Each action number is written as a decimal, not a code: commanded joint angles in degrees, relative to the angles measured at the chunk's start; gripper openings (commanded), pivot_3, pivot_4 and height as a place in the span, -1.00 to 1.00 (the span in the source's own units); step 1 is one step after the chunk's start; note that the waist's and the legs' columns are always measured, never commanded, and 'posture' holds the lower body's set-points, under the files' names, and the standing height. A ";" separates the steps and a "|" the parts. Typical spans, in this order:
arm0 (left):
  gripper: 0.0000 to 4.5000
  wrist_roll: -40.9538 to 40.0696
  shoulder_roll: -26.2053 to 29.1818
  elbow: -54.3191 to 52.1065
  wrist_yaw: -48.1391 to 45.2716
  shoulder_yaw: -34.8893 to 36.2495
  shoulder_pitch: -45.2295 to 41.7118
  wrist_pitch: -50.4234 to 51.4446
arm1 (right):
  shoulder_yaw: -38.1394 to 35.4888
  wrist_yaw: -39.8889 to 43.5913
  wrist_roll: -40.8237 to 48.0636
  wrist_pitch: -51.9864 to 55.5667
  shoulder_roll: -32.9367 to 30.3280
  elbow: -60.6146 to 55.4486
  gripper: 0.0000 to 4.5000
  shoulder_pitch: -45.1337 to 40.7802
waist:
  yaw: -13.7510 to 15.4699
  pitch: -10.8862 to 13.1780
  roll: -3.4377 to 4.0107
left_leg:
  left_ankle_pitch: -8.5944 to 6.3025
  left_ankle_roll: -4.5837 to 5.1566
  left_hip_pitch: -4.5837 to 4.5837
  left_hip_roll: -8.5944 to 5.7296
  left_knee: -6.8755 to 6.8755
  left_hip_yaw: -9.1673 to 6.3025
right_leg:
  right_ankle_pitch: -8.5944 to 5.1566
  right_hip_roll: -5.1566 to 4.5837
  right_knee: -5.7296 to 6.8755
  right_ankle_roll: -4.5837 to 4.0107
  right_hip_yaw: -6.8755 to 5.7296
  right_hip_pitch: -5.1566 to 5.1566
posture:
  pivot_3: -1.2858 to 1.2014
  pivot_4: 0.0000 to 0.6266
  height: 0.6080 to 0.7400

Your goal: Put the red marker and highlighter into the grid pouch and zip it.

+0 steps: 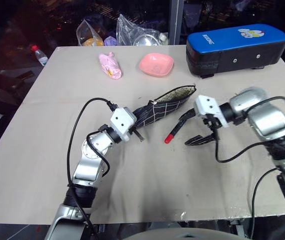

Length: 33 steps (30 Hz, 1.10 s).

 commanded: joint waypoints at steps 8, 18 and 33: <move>-1.00 1.07 0.28 -5.55 3.08 1.08 2.08 2.40 | 3.05 -1.33 -10.58 -20.68 11.76 33.09 0.98 -13.66 | 0.03 0.00 0.00 | 0.13 -0.24 0.01 0.00 -0.06 -0.01 | 0.00 0.10 0.00 -0.01 0.05 -0.02 | 0.03 -0.52 0.79; -1.00 1.64 -0.13 -6.55 4.04 0.81 2.83 3.03 | 4.83 5.87 -16.64 -20.78 9.79 40.90 -0.14 -16.89 | 0.04 0.01 0.01 | 0.13 -0.25 0.05 -0.01 -0.07 -0.02 | 0.00 0.10 0.04 -0.01 0.07 -0.02 | 0.03 -0.52 0.79; -1.00 2.27 -0.21 -3.99 2.00 -1.53 0.77 1.37 | -8.13 4.01 -8.22 0.20 -5.60 -0.32 -0.88 -13.02 | 0.15 0.04 0.07 | 0.03 -0.11 -0.11 0.00 -0.08 -0.05 | -0.01 0.03 0.07 -0.01 0.05 -0.18 | 0.03 -0.52 0.79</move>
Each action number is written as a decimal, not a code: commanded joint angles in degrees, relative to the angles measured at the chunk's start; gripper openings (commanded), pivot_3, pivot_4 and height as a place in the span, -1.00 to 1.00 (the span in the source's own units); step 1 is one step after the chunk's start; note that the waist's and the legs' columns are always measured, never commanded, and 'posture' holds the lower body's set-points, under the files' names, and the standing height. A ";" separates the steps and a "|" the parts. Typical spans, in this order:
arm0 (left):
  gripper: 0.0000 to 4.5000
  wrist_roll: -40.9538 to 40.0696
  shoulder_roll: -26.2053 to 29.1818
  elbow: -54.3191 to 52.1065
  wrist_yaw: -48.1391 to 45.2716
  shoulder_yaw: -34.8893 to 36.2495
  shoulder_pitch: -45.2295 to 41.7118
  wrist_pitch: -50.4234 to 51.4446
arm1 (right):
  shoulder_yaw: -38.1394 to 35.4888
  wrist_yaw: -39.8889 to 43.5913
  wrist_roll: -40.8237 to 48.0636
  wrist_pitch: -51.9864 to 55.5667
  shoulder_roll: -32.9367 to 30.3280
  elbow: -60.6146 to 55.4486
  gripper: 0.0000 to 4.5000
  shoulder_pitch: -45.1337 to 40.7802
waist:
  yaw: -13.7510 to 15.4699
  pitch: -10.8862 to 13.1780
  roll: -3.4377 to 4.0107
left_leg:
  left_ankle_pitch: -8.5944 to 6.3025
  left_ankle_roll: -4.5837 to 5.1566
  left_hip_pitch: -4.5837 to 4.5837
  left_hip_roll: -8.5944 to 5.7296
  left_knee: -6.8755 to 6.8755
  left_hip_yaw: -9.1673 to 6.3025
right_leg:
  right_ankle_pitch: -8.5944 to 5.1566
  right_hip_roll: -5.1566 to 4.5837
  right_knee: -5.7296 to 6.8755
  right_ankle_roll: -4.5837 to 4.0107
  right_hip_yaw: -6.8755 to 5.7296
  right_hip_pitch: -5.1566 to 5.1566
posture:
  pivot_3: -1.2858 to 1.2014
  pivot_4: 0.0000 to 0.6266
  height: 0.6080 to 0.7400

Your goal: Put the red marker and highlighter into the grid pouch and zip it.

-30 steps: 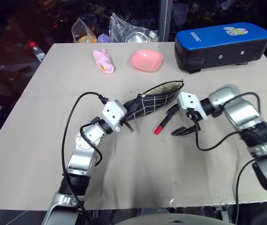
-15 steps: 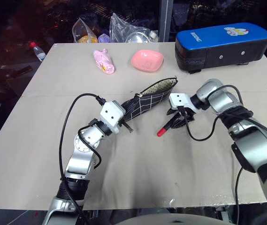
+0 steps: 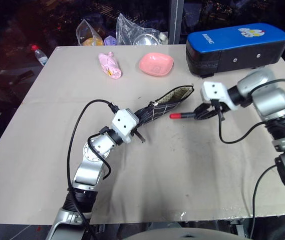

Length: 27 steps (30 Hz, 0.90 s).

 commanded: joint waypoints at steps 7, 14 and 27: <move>-1.00 0.34 -0.81 2.22 -0.97 -0.64 -2.49 -2.31 | -1.14 -8.78 -7.71 -6.80 -6.16 -8.65 -0.88 -7.12 | 0.26 -0.01 -0.01 | 0.00 0.01 -0.03 -0.04 0.03 0.02 | 0.00 -0.05 -0.03 0.01 -0.04 0.00 | 0.03 -0.52 0.79; -1.00 0.53 -1.27 3.74 -1.39 -0.91 -3.64 -3.26 | 4.83 -13.09 -15.91 -16.56 -3.81 -5.04 -0.88 -9.05 | 0.14 0.00 -0.02 | 0.09 -0.13 -0.03 -0.07 0.03 0.06 | 0.01 -0.07 -0.02 0.02 -0.02 -0.01 | 0.03 -0.52 0.79; -1.00 1.01 -1.73 3.72 -0.10 -1.24 -3.59 -3.66 | 10.34 -19.69 -22.24 -33.77 6.72 4.99 -0.88 -13.23 | 0.05 0.00 -0.02 | 0.13 -0.20 -0.01 -0.05 0.02 0.05 | 0.01 0.01 0.03 0.01 0.00 -0.04 | 0.03 -0.52 0.79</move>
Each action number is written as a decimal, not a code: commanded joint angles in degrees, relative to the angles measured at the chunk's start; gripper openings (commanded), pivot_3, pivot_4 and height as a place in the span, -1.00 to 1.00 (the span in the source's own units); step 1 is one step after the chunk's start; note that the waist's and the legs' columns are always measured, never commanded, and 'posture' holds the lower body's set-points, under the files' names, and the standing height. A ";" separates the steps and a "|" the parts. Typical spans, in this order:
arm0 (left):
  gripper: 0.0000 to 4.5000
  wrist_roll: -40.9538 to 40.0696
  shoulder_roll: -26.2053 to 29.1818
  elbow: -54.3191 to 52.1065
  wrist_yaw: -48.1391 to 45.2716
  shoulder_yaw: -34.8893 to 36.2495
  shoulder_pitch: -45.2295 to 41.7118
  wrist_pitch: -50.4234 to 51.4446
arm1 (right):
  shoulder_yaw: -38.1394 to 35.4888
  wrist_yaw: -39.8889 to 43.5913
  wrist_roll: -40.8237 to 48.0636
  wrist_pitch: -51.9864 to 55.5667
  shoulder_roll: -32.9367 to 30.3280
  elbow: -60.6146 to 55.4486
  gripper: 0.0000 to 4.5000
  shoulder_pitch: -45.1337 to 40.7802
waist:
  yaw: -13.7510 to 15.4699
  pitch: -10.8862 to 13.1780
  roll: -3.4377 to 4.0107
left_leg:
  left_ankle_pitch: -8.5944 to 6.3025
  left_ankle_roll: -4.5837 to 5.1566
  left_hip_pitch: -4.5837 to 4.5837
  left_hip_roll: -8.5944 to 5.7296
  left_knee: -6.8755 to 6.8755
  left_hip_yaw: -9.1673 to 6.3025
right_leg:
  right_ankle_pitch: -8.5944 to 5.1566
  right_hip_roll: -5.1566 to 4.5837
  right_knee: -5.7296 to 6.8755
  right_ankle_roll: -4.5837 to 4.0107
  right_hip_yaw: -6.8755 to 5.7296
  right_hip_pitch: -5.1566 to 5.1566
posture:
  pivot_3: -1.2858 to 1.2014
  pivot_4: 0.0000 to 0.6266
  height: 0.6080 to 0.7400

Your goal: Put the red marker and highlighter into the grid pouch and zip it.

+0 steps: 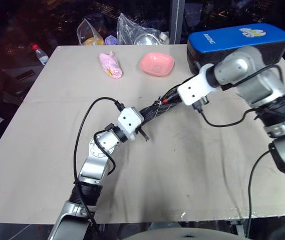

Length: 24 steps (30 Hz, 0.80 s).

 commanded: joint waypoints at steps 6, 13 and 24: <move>-1.00 0.45 -0.20 -2.34 1.22 0.33 0.61 -0.39 | -2.31 -1.77 1.13 -3.04 1.19 1.61 0.41 -1.47 | 0.00 0.00 0.00 | 0.00 0.00 0.00 0.00 0.00 0.00 | 0.00 0.02 0.02 0.00 0.01 -0.01 | 0.03 -0.52 0.79; -1.00 0.30 0.09 -2.61 1.07 0.30 0.50 0.00 | -15.15 4.55 19.32 29.26 2.63 -7.67 0.98 -0.14 | 0.08 0.00 0.00 | -0.02 0.02 -0.02 0.03 0.00 -0.02 | 0.00 0.02 0.02 -0.01 0.03 -0.02 | 0.03 -0.52 0.79; -1.00 0.05 0.17 -2.54 0.35 -0.08 -0.03 0.43 | -25.06 -10.52 37.14 75.54 14.11 -24.77 0.98 10.59 | 0.05 -0.02 0.01 | -0.10 0.17 -0.08 -0.02 -0.02 -0.12 | 0.00 -0.19 0.08 -0.03 -0.02 -0.09 | 0.03 -0.52 0.79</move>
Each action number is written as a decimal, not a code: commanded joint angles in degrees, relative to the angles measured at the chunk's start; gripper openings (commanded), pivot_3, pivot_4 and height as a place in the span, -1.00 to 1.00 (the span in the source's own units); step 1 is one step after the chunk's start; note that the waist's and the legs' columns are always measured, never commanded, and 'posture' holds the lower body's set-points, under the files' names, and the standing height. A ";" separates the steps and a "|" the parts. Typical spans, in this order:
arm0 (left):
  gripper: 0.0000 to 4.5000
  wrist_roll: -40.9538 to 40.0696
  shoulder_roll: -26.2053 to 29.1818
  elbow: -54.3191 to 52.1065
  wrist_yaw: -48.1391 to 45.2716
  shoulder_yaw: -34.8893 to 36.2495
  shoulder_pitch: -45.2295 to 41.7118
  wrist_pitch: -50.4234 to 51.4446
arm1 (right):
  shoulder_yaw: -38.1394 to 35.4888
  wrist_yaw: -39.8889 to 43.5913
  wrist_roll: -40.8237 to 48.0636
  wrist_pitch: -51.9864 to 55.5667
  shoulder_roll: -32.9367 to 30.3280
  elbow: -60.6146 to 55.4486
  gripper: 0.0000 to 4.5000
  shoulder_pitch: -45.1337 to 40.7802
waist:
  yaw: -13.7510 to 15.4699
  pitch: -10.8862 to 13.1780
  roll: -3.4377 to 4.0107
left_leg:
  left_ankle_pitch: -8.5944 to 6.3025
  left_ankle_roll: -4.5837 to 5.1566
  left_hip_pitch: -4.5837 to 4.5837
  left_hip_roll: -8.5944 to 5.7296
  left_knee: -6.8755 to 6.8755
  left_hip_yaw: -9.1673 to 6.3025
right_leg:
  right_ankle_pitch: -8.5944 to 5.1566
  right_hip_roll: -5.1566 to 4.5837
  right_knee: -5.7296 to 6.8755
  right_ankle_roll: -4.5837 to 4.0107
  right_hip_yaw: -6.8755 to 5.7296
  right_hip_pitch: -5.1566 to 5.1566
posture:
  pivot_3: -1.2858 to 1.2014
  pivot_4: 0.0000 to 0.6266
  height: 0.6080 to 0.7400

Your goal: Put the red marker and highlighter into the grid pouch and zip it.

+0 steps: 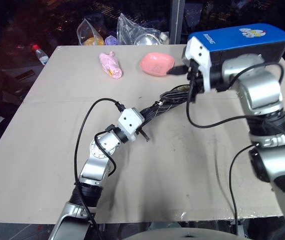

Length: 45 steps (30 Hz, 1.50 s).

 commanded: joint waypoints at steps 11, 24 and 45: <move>-1.00 4.13 1.26 -3.13 -0.81 -2.83 0.93 -2.62 | -2.72 -17.59 8.59 18.82 4.35 -9.11 0.98 5.00 | -0.03 -0.01 -0.01 | 0.01 0.00 -0.01 -0.02 0.00 0.04 | 0.00 0.09 0.02 0.01 0.01 -0.03 | 0.03 -0.52 0.79; -1.00 5.56 0.88 -1.36 -1.03 -4.10 0.50 -4.36 | 1.21 -19.13 14.74 22.85 -1.16 -13.43 -0.68 7.60 | -0.11 -0.01 -0.01 | 0.00 0.03 -0.01 0.00 0.00 0.06 | 0.00 0.14 0.02 0.01 -0.01 -0.02 | 0.03 -0.52 0.79; -1.00 5.80 1.21 -0.35 -0.91 -3.37 1.00 -5.63 | -4.95 -26.50 18.92 23.78 -3.42 -14.05 -0.96 8.37 | -0.06 -0.01 -0.01 | 0.00 0.03 -0.01 0.00 0.01 0.07 | 0.00 0.14 0.02 0.02 0.00 -0.01 | 0.03 -0.52 0.79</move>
